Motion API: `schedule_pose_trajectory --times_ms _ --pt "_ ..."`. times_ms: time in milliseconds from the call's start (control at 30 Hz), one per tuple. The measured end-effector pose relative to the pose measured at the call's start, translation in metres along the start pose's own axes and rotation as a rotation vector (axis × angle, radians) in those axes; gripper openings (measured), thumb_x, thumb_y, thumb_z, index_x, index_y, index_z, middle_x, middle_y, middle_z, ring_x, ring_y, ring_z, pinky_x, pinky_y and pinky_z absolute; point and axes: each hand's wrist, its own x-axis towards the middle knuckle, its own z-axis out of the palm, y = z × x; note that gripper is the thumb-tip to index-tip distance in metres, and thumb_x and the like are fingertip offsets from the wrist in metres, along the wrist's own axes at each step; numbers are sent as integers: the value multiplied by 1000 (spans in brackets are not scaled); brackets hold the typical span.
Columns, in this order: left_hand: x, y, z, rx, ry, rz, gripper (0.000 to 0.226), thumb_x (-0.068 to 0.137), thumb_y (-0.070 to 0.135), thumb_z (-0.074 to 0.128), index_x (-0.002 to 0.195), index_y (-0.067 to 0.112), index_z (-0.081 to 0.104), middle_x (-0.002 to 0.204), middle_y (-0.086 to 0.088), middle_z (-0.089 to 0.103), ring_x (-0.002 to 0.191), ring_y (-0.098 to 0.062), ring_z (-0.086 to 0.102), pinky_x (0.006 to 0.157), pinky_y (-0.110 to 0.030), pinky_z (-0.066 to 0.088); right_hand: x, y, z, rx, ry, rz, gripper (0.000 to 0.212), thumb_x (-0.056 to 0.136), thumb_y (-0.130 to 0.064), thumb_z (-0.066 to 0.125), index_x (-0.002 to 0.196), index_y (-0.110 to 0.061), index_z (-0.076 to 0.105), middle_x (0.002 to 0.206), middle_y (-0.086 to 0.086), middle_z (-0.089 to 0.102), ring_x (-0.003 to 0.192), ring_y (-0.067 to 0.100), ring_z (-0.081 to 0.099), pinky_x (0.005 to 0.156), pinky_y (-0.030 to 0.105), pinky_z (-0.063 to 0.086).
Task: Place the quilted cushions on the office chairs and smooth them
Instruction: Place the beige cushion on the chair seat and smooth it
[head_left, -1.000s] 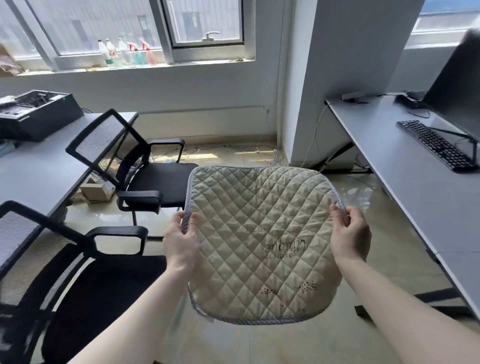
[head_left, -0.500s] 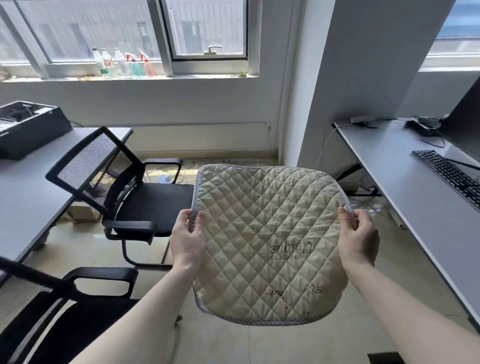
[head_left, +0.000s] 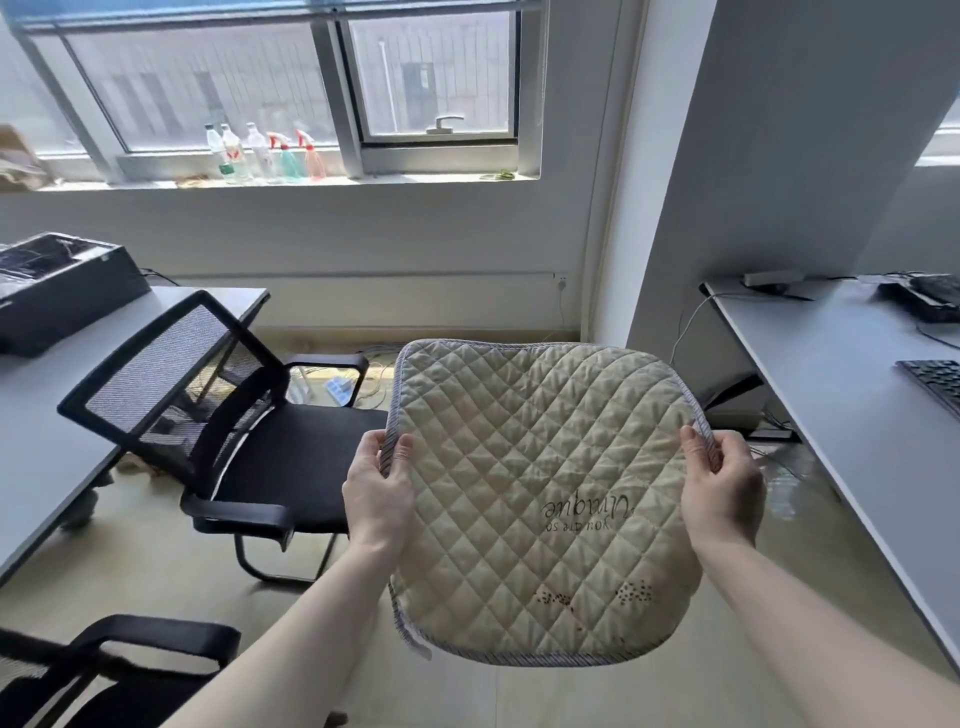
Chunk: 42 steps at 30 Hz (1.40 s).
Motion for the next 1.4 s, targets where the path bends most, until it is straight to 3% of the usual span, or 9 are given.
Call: schedule_pose_trajectory --times_ms 267,433,700,867,1000,1133,1300,1400 --pt "64 17 88 15 48 -25 19 93 43 61 91 24 61 81 3 72 77 -21 67 80 -44 54 114 11 60 14 -61 -3 35 93 -45 58 80 -13 54 72 6 59 68 29 52 60 34 35" --pt "99 24 127 14 75 -32 16 92 42 62 90 26 61 82 8 72 78 -13 68 77 -35 52 166 17 94 15 -71 -18 36 93 -47 58 79 -14 53 70 3 57 67 28 51 60 33 32" --pt "165 27 170 17 87 -48 14 91 48 62 79 52 56 74 13 69 65 3 62 65 -19 46 224 12 155 36 -102 -46 36 93 -44 60 81 -11 56 74 13 64 71 37 60 61 38 42" --pt "221 16 193 2 58 -67 10 90 52 60 83 45 58 83 16 71 77 3 66 70 -17 45 255 5 202 32 -103 -60 35 93 -40 60 81 -8 56 75 19 66 71 39 61 64 42 47" --pt "277 13 208 -16 35 -73 12 91 50 59 85 39 59 84 15 71 76 4 66 66 -11 43 280 -7 248 20 -96 -53 33 94 -41 59 79 -12 54 67 9 59 67 36 59 60 37 40" --pt "334 7 217 -29 21 -89 17 91 49 59 92 32 60 87 10 72 79 -4 67 69 -20 47 304 -20 297 5 -104 -44 34 94 -43 58 80 -12 54 68 8 59 68 34 58 60 36 38" --pt "401 2 224 -8 21 -73 12 92 50 58 84 41 57 84 15 70 73 7 65 65 -14 44 330 -40 361 -20 -101 -49 39 93 -47 57 84 -9 56 76 20 66 72 40 60 63 43 45" --pt "429 -3 224 13 40 -74 12 91 52 57 83 43 56 84 15 69 74 7 64 66 -15 45 340 -45 394 -31 -121 -42 40 93 -50 55 83 -11 54 72 13 62 70 38 59 60 38 41"
